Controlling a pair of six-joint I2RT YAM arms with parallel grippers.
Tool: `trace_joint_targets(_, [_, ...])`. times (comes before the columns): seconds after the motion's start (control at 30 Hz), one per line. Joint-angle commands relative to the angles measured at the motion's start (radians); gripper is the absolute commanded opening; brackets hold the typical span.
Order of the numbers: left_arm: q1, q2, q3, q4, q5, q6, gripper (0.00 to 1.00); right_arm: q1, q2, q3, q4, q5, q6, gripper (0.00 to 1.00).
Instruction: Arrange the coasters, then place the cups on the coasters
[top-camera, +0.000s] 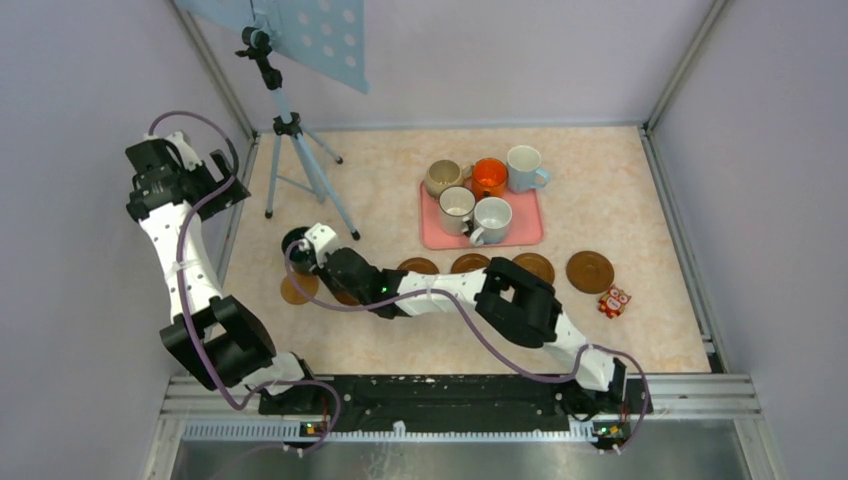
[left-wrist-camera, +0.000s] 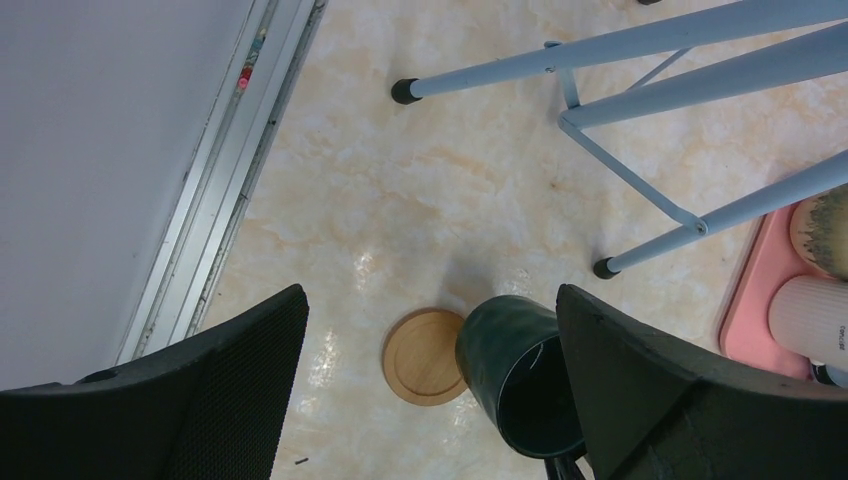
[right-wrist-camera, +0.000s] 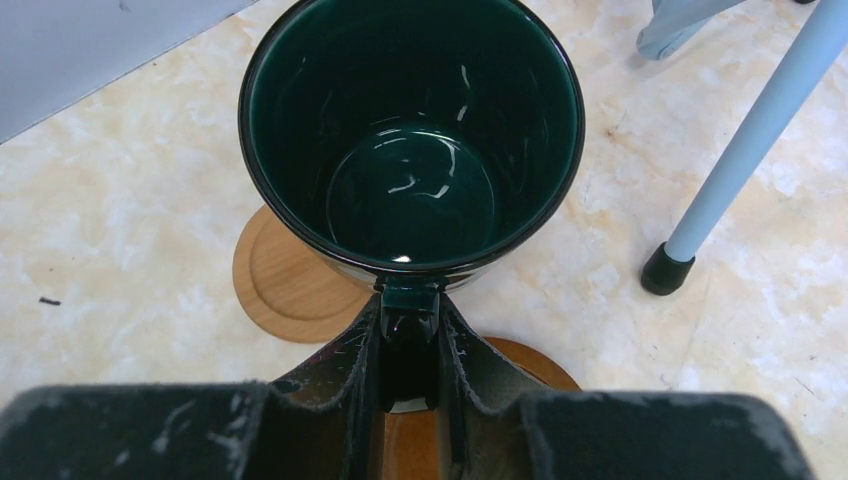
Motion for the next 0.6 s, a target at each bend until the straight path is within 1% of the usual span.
trace_joint_targets(0.0, [0.022, 0.001, 0.014, 0.036, 0.017, -0.003, 0.99, 0.03, 0.018, 0.124, 0.108, 0.062, 0.001, 0.0])
trace_joint_targets(0.1, [0.033, 0.012, 0.018, 0.042, 0.041, -0.003, 0.99, 0.043, 0.044, 0.16, 0.087, 0.08, 0.011, 0.0])
trace_joint_targets(0.27, [0.041, 0.024, 0.03, 0.049, 0.036, 0.0, 0.99, 0.062, 0.077, 0.207, 0.059, 0.109, 0.017, 0.0])
trace_joint_targets(0.57, [0.072, 0.051, 0.064, 0.068, 0.031, -0.017, 0.99, 0.092, 0.086, 0.189, 0.047, 0.114, 0.035, 0.0])
